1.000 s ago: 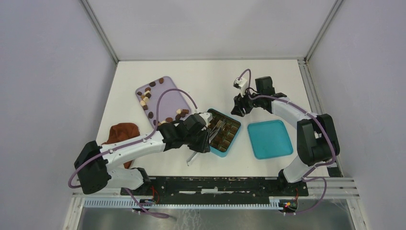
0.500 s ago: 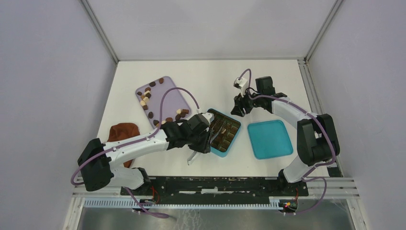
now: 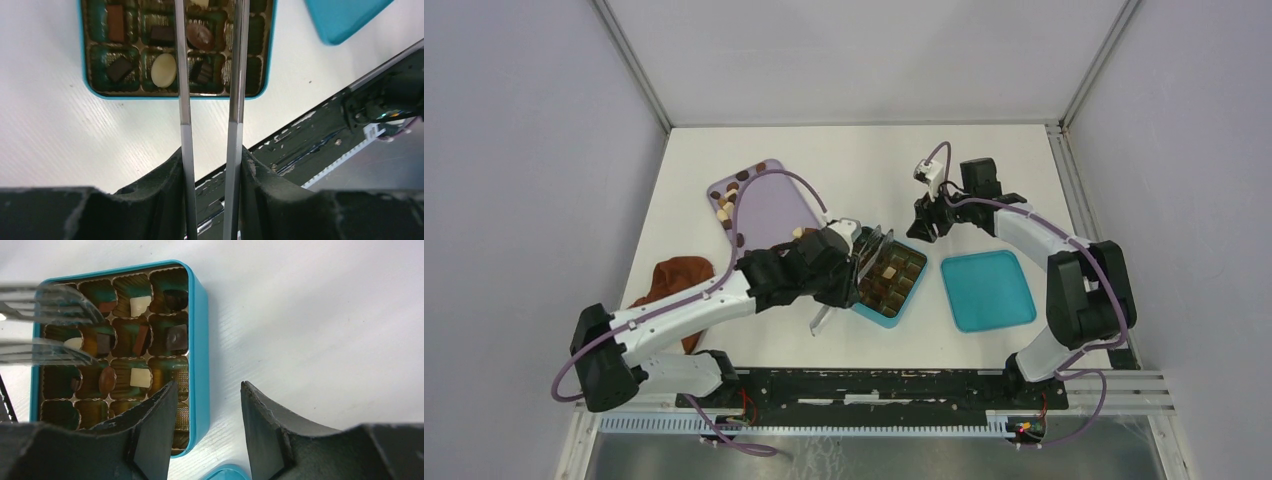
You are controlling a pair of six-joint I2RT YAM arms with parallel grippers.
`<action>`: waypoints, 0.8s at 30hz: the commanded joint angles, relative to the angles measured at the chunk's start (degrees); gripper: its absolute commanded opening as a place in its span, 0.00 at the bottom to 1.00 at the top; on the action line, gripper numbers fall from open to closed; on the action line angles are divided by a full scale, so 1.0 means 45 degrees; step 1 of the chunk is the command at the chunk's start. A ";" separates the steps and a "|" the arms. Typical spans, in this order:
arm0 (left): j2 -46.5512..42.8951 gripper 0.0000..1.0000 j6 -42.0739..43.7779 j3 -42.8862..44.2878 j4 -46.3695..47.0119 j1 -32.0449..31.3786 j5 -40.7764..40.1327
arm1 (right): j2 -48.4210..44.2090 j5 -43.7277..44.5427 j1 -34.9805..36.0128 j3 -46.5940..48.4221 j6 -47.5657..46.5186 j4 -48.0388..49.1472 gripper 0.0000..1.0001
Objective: Pack the chocolate
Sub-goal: Place the fake chocolate in the packing box.
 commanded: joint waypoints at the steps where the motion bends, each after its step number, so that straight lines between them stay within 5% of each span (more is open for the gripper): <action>1: -0.1212 0.42 0.0071 0.1271 -0.0822 0.1143 -0.0681 | -0.1001 -0.0537 -0.0074 0.0279 -0.0091 0.0367 0.55; 8: -0.2735 0.43 0.1749 0.1030 -0.2351 0.7316 0.1179 | -0.1957 -0.0902 -0.0056 0.0818 -0.0518 -0.0500 0.56; 14: -0.1803 0.43 0.3277 0.0524 -0.2955 1.0563 0.0944 | -0.2441 -0.1848 -0.0044 0.0639 -0.0410 -0.0516 0.57; 19: -0.1127 0.43 0.3550 0.0308 -0.2768 1.2118 0.1915 | -0.2734 -0.2130 -0.0023 -0.0244 -0.0937 -0.0473 0.58; 24: -0.0714 0.43 0.3632 0.0433 -0.3934 1.2202 0.1950 | -0.2839 -0.2660 -0.0015 -0.0314 -0.1297 -0.0748 0.58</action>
